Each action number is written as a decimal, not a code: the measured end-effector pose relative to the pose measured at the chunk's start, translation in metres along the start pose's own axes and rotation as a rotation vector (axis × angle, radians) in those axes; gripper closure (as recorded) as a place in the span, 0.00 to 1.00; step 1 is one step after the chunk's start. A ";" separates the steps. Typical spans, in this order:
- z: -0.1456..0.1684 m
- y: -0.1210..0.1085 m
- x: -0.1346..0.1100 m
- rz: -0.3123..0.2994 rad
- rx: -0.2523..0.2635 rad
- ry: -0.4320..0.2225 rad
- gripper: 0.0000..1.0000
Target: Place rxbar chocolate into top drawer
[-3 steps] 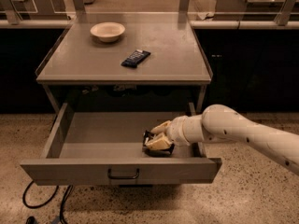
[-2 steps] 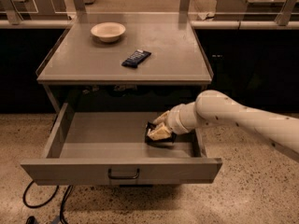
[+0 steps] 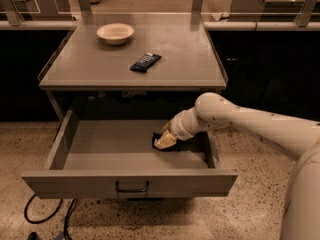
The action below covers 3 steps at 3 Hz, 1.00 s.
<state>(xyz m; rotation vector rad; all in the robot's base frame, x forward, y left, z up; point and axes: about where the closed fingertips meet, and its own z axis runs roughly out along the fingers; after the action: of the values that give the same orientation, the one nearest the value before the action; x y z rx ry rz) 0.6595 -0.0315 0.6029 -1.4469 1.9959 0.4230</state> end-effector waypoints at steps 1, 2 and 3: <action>0.003 0.001 0.001 0.003 -0.005 0.000 1.00; 0.003 0.001 0.001 0.003 -0.005 0.000 0.85; 0.003 0.001 0.001 0.003 -0.006 0.000 0.62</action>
Offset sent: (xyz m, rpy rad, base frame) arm -0.0001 0.0012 -0.0036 0.0015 0.0056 0.0015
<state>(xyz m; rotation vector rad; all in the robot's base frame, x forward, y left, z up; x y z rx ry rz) 0.6593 -0.0302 0.5993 -1.4480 1.9986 0.4297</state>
